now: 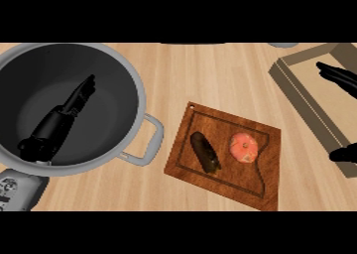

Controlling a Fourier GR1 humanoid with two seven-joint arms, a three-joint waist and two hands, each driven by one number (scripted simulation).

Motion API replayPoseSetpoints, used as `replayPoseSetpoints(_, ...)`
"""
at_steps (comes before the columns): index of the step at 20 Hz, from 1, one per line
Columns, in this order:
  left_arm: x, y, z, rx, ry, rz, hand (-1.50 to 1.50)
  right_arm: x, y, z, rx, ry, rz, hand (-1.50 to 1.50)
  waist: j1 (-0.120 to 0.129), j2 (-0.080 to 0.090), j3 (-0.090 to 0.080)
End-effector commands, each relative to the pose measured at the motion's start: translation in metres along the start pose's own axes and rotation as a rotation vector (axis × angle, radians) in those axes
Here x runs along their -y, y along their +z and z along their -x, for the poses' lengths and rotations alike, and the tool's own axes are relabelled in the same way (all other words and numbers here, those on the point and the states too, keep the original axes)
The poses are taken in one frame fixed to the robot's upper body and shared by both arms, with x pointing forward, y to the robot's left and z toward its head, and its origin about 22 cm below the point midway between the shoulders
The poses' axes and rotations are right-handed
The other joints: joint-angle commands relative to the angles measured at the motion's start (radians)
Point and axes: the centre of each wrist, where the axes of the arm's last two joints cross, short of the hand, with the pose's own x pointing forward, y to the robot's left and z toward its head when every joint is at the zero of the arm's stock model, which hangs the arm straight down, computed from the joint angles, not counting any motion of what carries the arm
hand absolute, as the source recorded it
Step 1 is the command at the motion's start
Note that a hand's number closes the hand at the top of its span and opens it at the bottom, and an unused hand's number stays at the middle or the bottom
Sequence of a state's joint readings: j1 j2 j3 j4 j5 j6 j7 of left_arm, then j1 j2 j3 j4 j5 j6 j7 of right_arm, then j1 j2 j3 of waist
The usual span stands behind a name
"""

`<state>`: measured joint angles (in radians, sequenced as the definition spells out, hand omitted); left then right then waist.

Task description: Pick the squash from the cutting board and place it in the cardboard box

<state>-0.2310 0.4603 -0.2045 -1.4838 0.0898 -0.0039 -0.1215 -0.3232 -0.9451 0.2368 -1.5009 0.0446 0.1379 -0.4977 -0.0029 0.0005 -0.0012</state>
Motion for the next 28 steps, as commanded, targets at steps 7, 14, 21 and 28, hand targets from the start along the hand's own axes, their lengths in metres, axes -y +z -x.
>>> replayPoseSetpoints(7,0.013,-0.002,0.003,-0.007,0.018,0.013,0.00,-0.019,-0.041,-0.080,-0.082,0.277,-0.376,-1.50,0.006,-0.003,-0.001)
replayPoseSetpoints(14,0.006,0.004,-0.007,0.020,0.008,0.006,0.00,-0.059,-0.049,-0.134,-0.191,0.402,-0.445,-1.50,0.006,-0.005,0.000)
replayPoseSetpoints(21,0.002,0.006,-0.009,-0.003,0.006,0.007,0.00,-0.095,-0.061,-0.144,-0.281,0.375,-0.534,-1.50,0.008,-0.003,0.001)
replayPoseSetpoints(28,-0.024,-0.011,-0.003,-0.003,-0.002,0.003,0.00,-0.106,-0.062,-0.135,-0.309,0.449,-0.504,-1.50,0.001,0.000,0.001)
